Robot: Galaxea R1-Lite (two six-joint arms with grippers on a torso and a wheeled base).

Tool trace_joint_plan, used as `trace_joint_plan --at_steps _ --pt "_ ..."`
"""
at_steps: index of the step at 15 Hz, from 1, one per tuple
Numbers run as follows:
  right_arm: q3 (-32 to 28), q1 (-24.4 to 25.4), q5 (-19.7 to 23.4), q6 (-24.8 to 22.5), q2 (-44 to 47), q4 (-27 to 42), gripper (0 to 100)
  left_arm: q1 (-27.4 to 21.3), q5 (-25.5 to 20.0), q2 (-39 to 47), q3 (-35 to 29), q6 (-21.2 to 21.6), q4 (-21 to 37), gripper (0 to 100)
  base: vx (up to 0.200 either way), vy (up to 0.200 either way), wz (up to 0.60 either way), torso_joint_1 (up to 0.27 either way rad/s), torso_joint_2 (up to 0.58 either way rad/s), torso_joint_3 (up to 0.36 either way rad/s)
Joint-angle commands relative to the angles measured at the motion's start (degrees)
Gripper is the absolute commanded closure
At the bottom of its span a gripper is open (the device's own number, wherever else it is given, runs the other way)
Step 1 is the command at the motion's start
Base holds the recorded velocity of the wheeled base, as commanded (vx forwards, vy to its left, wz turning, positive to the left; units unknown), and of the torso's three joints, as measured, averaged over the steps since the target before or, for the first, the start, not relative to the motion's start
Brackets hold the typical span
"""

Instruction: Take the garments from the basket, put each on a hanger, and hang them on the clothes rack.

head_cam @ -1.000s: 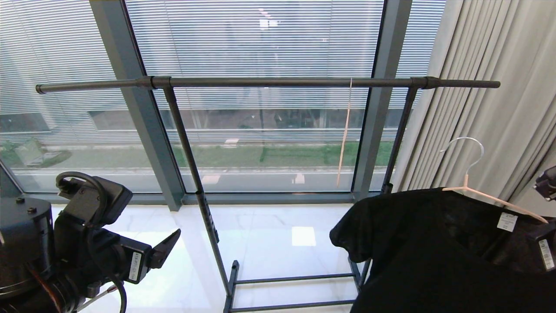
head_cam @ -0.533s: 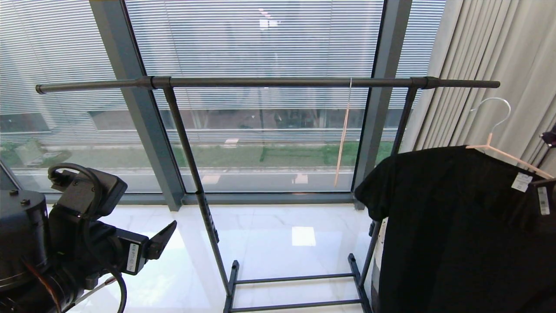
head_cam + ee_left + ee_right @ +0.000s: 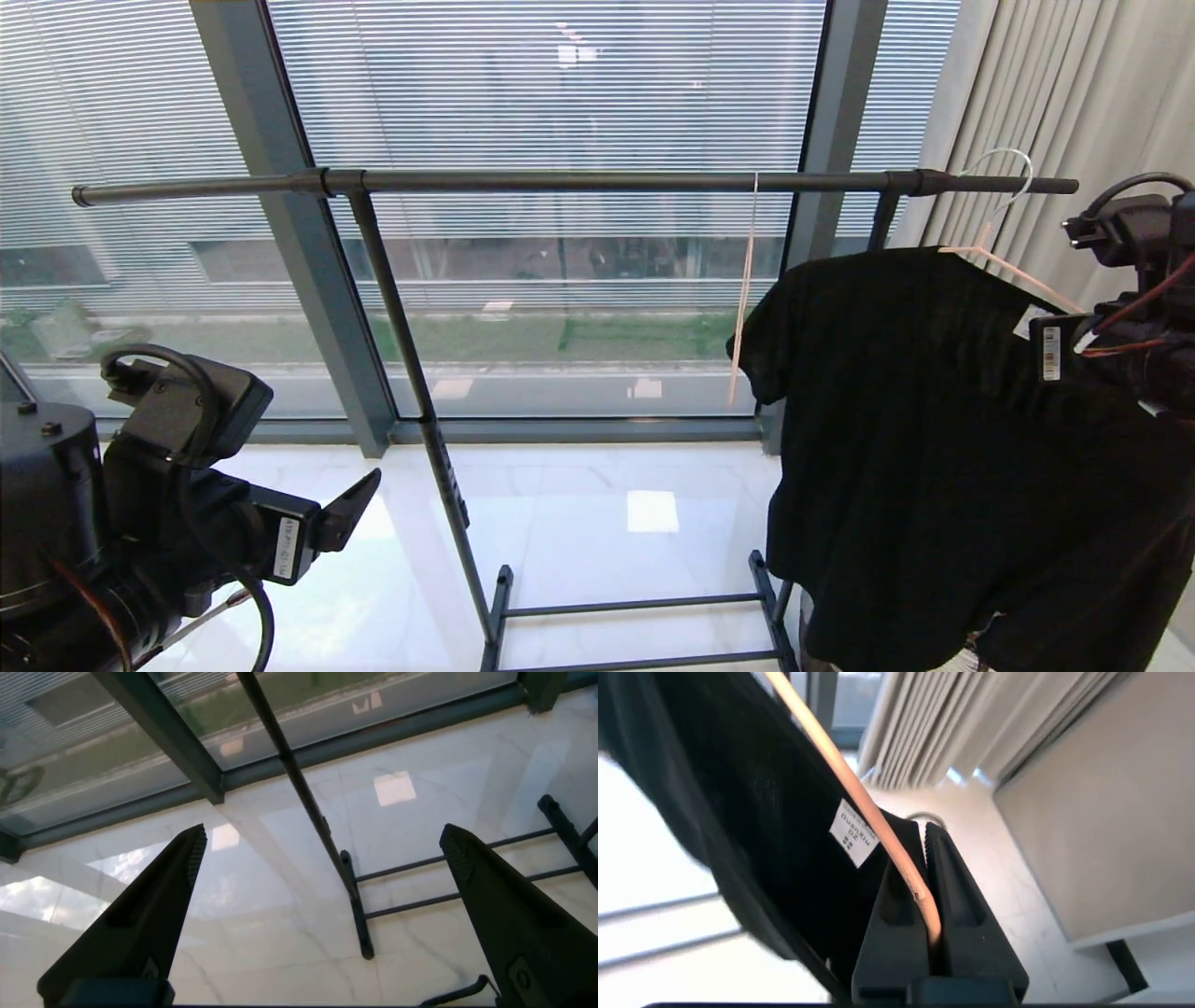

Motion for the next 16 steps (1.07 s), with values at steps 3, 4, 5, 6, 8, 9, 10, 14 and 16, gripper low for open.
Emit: trace_joint_plan --at_steps 3,4,5,6,8,9,10,14,16 --pt "-1.43 2.74 -1.79 -0.55 2.28 -2.28 100 -0.10 -0.10 -0.20 0.07 -0.05 0.00 0 0.200 0.000 0.00 0.007 0.00 -0.001" --pt "-1.52 2.92 -2.32 -0.55 2.46 -2.80 100 -0.19 -0.10 -0.29 0.07 -0.05 0.00 0 0.200 0.000 0.00 0.002 0.00 0.007" --pt "-1.61 3.01 -3.02 -0.55 2.55 -3.33 100 -0.19 -0.10 -0.29 0.07 -0.05 0.00 0 0.200 0.000 0.00 0.007 0.00 0.007" --pt "-1.69 3.09 -3.20 -0.55 2.64 -3.51 100 -0.19 -0.10 -0.20 0.07 0.04 0.00 0 0.200 0.000 0.00 0.002 0.01 0.002" --pt "-1.61 3.09 -3.20 -0.55 2.64 -3.59 100 -0.28 -0.10 -0.20 0.07 0.04 0.00 0 0.200 0.000 0.00 0.000 0.00 0.002" --pt "-1.61 3.09 -3.20 -0.55 2.72 -3.59 100 -0.28 -0.10 -0.29 0.07 0.04 0.00 0 0.200 0.000 0.00 0.007 0.00 -0.002" --pt "-1.61 3.09 -3.20 -0.55 2.99 -3.59 100 -0.36 -0.10 -0.29 0.07 0.13 0.00 0 0.200 0.000 0.00 0.007 0.01 0.002" --pt "-1.52 3.09 -3.37 -0.46 4.39 -3.59 100 -0.54 -0.10 -0.90 0.16 0.21 0.00 0 0.000 0.000 0.00 0.000 0.00 0.000" --pt "-1.43 3.09 -4.43 -0.46 5.18 -3.59 100 -0.54 -0.10 -1.08 0.16 0.21 0.00 0 0.000 0.000 0.00 0.000 0.00 0.000"
